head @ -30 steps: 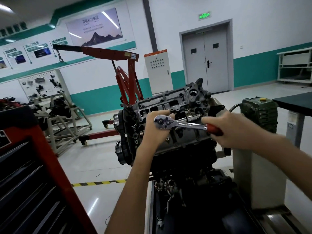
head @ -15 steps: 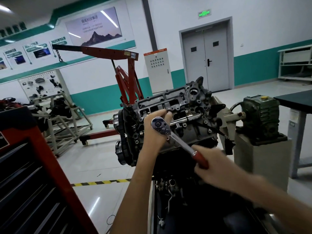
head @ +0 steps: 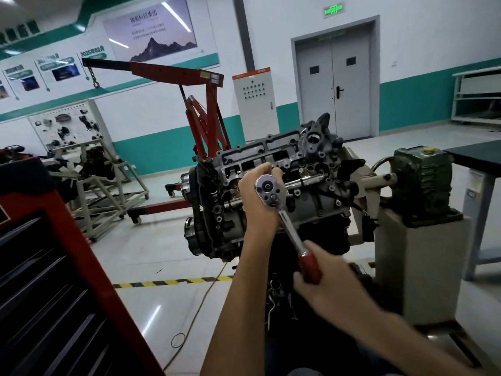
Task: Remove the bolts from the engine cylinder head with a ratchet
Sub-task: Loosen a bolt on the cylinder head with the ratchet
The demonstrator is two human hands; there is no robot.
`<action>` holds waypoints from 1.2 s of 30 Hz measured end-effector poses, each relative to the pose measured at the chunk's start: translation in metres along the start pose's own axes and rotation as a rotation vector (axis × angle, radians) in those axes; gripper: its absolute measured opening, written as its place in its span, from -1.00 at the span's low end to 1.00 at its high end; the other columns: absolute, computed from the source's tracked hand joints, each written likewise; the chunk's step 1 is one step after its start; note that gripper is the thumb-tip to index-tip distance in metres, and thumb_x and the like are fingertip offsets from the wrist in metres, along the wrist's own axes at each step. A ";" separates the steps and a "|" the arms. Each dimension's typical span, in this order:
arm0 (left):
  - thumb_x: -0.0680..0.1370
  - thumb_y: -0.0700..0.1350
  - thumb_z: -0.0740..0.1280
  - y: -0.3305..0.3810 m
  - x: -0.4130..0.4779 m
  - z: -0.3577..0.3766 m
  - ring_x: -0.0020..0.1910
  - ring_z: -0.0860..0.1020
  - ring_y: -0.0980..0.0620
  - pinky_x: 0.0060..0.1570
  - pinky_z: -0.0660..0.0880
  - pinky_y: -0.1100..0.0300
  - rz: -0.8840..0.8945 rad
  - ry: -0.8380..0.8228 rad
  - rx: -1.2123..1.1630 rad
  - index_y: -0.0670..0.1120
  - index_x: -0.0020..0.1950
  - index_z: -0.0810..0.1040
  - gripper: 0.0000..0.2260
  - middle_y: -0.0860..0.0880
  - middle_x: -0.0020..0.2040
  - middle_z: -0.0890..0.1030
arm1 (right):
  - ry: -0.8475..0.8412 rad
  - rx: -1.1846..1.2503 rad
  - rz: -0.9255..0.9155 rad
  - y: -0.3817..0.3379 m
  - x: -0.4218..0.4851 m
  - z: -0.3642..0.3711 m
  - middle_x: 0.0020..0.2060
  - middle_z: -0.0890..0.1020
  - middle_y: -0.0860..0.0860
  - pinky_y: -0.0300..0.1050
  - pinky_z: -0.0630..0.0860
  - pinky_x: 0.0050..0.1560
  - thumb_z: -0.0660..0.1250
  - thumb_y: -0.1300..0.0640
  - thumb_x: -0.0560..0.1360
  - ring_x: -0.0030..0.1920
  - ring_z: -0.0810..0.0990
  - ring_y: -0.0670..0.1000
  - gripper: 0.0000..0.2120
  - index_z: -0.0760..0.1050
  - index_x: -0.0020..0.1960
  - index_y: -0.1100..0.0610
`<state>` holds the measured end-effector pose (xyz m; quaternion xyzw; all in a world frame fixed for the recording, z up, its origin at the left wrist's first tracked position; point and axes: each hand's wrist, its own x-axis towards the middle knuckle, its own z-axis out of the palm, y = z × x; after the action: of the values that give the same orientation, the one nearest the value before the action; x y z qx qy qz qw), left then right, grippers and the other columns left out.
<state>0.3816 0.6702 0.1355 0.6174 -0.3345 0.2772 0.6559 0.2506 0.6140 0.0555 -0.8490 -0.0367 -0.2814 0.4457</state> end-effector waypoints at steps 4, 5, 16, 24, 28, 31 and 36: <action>0.52 -0.38 0.27 0.002 0.003 -0.003 -0.49 0.23 0.18 -0.43 0.21 0.24 0.006 0.010 0.031 -0.06 -0.45 0.27 -0.59 0.10 -0.51 0.26 | -0.038 0.148 0.062 -0.008 -0.006 0.026 -0.46 0.42 0.01 -0.27 0.36 -0.50 0.32 0.29 0.39 -0.54 0.35 -0.10 -0.86 0.40 -0.12 0.11; 0.52 -0.38 0.28 0.001 0.004 -0.008 -0.50 0.21 0.20 -0.43 0.22 0.22 -0.006 -0.010 0.044 -0.04 -0.45 0.25 -0.57 0.15 -0.52 0.24 | -0.054 0.070 0.028 -0.006 -0.002 0.015 -0.46 0.43 0.01 -0.25 0.37 -0.51 0.32 0.29 0.38 -0.55 0.35 -0.11 -0.84 0.42 -0.10 0.11; 0.42 -0.30 0.24 0.016 0.010 -0.027 -0.46 0.22 0.08 -0.43 0.17 0.11 0.044 -0.284 0.134 -0.28 -0.51 0.28 -0.70 -0.14 -0.52 0.25 | -0.129 -0.733 -0.282 -0.007 0.069 -0.104 -0.48 0.39 -0.21 -0.40 0.35 -0.51 0.32 0.24 0.40 -0.49 0.42 -0.27 -0.86 0.46 -0.07 0.07; 0.49 -0.46 0.26 0.014 0.002 -0.006 -0.56 0.28 0.23 -0.44 0.22 0.47 -0.034 0.046 0.003 -0.17 -0.39 0.36 -0.68 0.07 -0.51 0.27 | -0.002 0.125 0.026 -0.016 -0.004 0.031 -0.51 0.36 -0.07 -0.40 0.28 -0.54 0.33 0.30 0.39 -0.58 0.34 -0.13 -0.76 0.31 -0.26 0.06; 0.49 -0.44 0.28 0.007 0.007 -0.019 -0.57 0.28 0.23 -0.49 0.19 0.44 -0.036 -0.044 0.058 -0.07 -0.48 0.31 -0.57 0.17 -0.59 0.26 | -0.093 -0.037 -0.032 -0.011 0.009 -0.002 -0.47 0.41 0.00 -0.36 0.30 -0.51 0.31 0.29 0.38 -0.59 0.34 -0.11 -0.75 0.34 -0.21 -0.02; 0.47 -0.37 0.35 0.008 0.014 -0.030 -0.50 0.36 0.21 -0.40 0.36 0.28 -0.007 -0.198 0.114 -0.25 -0.36 0.53 -0.81 0.12 -0.47 0.36 | -0.247 -0.365 -0.153 -0.008 0.038 -0.066 -0.48 0.47 -0.03 -0.31 0.39 -0.53 0.32 0.30 0.38 -0.57 0.44 -0.09 -0.77 0.38 -0.19 -0.01; 0.37 -0.27 0.23 0.012 0.015 -0.029 -0.44 0.25 0.05 -0.43 0.17 0.12 0.135 -0.380 0.183 -0.26 -0.48 0.32 -0.78 -0.11 -0.51 0.30 | -0.110 -0.852 -0.324 -0.015 0.081 -0.124 -0.49 0.40 -0.19 -0.41 0.28 -0.47 0.35 0.19 0.39 -0.48 0.41 -0.27 -0.83 0.45 -0.05 0.02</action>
<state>0.3842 0.6989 0.1546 0.6917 -0.4659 0.2285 0.5023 0.2584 0.5114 0.1633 -0.9536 -0.0735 -0.2919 0.0047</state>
